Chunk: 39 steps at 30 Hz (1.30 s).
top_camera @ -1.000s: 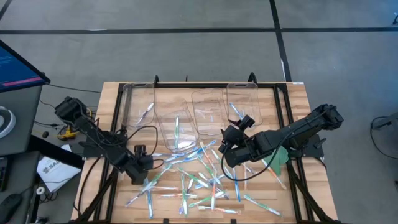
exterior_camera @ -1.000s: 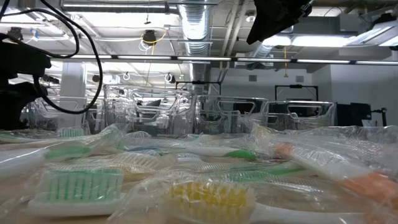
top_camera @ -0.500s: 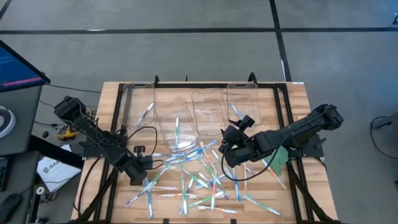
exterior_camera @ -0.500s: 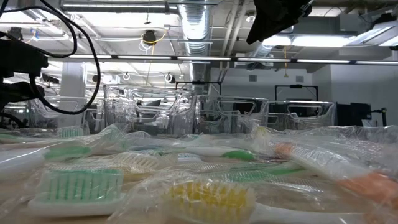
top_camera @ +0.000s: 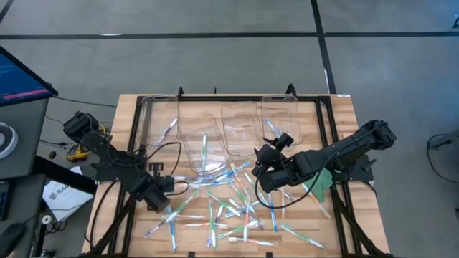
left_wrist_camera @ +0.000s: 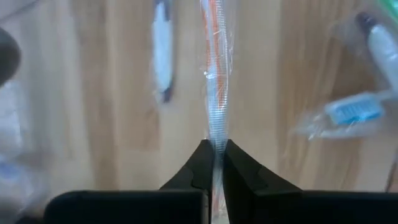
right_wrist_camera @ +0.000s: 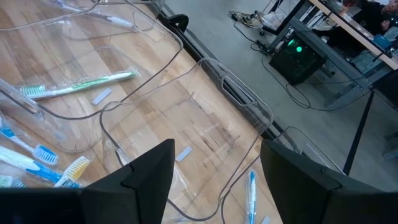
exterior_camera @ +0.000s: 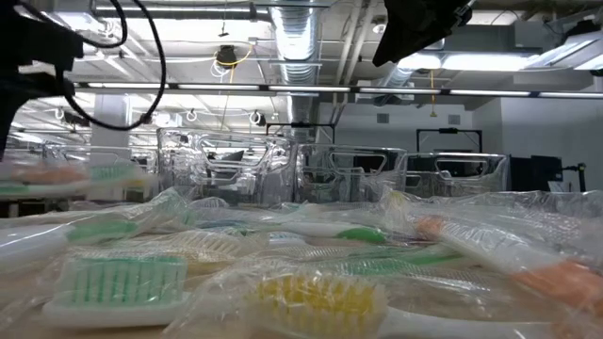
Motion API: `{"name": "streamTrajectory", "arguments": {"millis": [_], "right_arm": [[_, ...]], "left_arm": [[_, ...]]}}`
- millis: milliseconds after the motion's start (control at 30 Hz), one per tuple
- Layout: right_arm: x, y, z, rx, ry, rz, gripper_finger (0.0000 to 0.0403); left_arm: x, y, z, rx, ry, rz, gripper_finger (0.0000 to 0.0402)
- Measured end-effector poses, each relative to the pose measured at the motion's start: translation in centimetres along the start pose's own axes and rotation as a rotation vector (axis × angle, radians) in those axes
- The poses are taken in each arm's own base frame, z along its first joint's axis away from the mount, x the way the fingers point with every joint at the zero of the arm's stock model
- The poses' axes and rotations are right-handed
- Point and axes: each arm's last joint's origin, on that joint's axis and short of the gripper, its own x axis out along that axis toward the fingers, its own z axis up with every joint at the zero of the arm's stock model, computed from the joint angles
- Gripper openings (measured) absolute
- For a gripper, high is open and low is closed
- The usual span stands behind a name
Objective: Pick & Place Toothbrushes
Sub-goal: Put the orange toothbrush into the middle right transparent bin
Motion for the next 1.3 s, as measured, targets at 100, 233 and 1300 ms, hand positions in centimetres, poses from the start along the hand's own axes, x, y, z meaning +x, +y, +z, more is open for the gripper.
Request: {"name": "streamTrajectory", "arguments": {"millis": [100, 233, 1300], "right_arm": [[0.0, 0.0, 0.0, -0.001, 0.005, 0.007, 0.0232], [0.0, 0.0, 0.0, -0.001, 0.007, 0.01, 0.0232], [-1.8, 4.2, 4.9, -0.134, -0.618, 0.761, 0.0232]], "left_arm": [[-1.3, 0.6, -0.1, 0.014, 0.039, 0.073, 0.0006], [-2.8, 1.3, 0.2, 0.002, 0.013, 0.175, 0.0006], [-7.7, 1.3, 5.0, -0.063, -1.209, 0.179, 0.0007]]}}
